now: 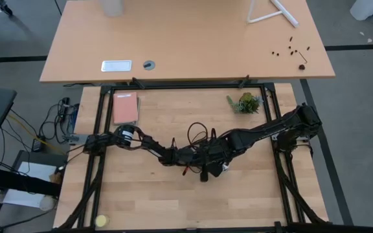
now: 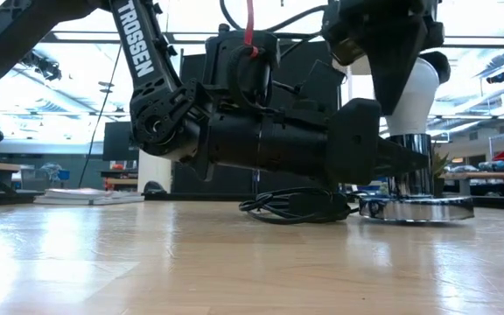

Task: Screw lightbulb
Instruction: Insert the lightbulb into the lamp

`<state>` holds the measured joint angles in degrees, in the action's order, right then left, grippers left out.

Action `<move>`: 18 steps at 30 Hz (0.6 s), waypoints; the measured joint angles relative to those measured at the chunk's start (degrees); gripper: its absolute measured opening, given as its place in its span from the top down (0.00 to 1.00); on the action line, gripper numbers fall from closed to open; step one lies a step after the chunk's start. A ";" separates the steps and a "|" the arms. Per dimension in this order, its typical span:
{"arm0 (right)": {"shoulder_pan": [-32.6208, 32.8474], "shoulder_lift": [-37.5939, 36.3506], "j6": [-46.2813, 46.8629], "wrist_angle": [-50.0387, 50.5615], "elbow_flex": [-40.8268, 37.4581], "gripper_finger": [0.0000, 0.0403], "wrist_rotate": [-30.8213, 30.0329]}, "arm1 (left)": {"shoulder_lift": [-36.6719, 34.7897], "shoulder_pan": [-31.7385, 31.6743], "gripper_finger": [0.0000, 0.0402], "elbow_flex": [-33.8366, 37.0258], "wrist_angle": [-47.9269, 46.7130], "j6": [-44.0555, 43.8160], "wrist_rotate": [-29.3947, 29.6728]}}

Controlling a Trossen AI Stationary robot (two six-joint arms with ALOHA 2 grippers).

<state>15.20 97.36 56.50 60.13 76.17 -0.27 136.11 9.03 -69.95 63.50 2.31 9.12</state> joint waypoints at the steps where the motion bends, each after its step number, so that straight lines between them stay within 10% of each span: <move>1: 0.00 -0.02 -0.41 -0.06 0.10 0.11 -0.01 | 0.00 0.03 0.56 0.00 -0.04 0.00 -0.11; 10: -1.13 -0.06 -8.86 0.68 0.12 0.01 -0.09 | 0.00 0.03 0.56 0.00 -0.27 -0.04 -0.38; 18: -1.95 -0.15 -37.55 0.74 0.18 0.02 1.42 | 0.00 0.03 0.56 0.02 -0.34 -0.04 -0.50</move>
<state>13.26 97.21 18.95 60.87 76.36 1.15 136.11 9.06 -69.93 63.16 2.26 8.62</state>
